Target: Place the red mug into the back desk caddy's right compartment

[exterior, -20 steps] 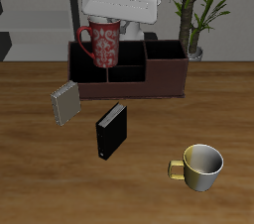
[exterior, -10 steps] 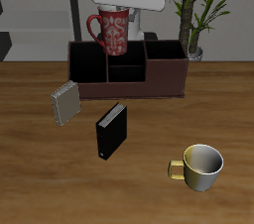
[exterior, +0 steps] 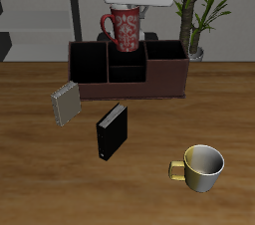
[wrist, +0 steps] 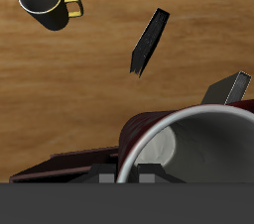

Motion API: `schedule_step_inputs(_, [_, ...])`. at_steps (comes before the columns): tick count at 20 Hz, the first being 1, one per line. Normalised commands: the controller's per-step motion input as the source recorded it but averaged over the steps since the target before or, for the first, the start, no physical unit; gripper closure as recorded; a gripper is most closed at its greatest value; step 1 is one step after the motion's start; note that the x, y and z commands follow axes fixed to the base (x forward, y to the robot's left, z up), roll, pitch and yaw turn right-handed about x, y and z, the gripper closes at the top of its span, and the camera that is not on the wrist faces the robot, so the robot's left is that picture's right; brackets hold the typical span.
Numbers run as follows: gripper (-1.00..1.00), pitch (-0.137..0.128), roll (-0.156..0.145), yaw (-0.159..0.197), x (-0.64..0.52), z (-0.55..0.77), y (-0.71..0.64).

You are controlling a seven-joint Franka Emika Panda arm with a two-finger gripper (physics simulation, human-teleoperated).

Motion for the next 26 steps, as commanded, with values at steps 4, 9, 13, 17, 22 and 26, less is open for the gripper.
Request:
schedule_step_inputs(4, [1.0, -0.009, 0.016, 0.006, -0.22, 0.02, 0.01])
schedule_step_inputs(9, [1.0, -0.015, -0.01, 0.02, -0.36, 0.03, 0.03])
schedule_step_inputs(13, [1.0, -0.015, 0.002, 0.005, -0.35, 0.05, 0.08])
schedule_step_inputs(17, [1.0, -0.026, 0.018, 0.013, -0.39, -0.11, 0.15])
schedule_step_inputs(22, [1.0, -0.017, 0.01, 0.022, -0.3, -0.06, 0.1])
schedule_step_inputs(26, [1.0, -0.016, 0.004, 0.01, -0.17, -0.02, 0.12])
